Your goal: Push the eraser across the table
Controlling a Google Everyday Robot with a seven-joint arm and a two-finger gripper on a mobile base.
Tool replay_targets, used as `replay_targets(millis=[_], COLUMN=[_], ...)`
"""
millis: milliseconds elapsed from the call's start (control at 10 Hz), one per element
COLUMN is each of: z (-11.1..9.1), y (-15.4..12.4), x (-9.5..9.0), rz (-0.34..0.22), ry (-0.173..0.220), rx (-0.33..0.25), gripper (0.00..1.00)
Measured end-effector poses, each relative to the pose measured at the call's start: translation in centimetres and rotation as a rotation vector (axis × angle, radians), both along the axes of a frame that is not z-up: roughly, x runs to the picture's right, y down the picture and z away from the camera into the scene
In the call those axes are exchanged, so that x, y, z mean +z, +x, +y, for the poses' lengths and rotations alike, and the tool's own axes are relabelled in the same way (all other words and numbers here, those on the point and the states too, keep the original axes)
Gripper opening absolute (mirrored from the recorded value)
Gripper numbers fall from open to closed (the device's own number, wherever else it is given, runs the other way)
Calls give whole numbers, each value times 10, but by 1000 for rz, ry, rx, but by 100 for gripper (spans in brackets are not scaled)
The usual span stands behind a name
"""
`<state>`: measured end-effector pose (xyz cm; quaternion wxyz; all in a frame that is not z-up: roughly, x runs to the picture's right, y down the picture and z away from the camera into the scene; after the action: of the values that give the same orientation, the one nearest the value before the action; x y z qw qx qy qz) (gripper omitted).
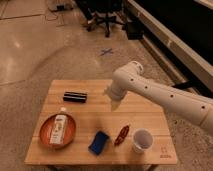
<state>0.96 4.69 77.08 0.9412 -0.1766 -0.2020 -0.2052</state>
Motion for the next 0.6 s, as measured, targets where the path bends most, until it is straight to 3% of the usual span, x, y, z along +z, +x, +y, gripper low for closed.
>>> replay_targets(millis=[300,600], z=[-36,-62], y=[-36,-76], x=[21,52], rz=[-99,-180], ry=[123,197], rx=[-29,-70], gripper=[65,65])
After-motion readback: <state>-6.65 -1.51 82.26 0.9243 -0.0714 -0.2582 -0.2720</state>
